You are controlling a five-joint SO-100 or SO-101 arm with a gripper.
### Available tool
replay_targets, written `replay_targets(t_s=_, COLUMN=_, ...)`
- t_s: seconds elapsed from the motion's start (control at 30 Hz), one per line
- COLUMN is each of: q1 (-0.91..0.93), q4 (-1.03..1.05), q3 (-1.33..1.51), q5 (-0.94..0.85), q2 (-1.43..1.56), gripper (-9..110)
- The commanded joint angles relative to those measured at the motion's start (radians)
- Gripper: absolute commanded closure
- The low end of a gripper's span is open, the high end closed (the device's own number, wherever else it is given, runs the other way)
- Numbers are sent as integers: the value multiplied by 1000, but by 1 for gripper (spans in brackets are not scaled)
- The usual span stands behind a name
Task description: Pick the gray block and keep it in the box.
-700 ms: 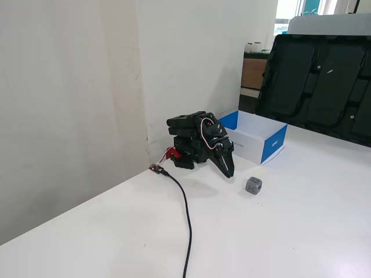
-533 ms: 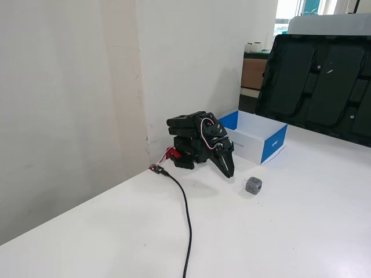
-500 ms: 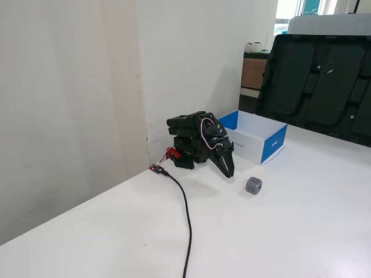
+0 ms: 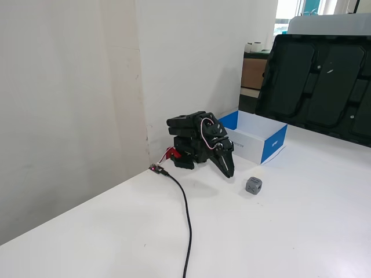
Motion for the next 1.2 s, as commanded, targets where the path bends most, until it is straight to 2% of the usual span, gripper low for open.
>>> replay_targets(t_s=0.0, q1=6, q4=5, q3=8, q5=11, q2=118, gripper=101)
replay_targets(t_s=1.17, q1=-17, q4=5, q3=8, q5=-3, q2=118, gripper=101)
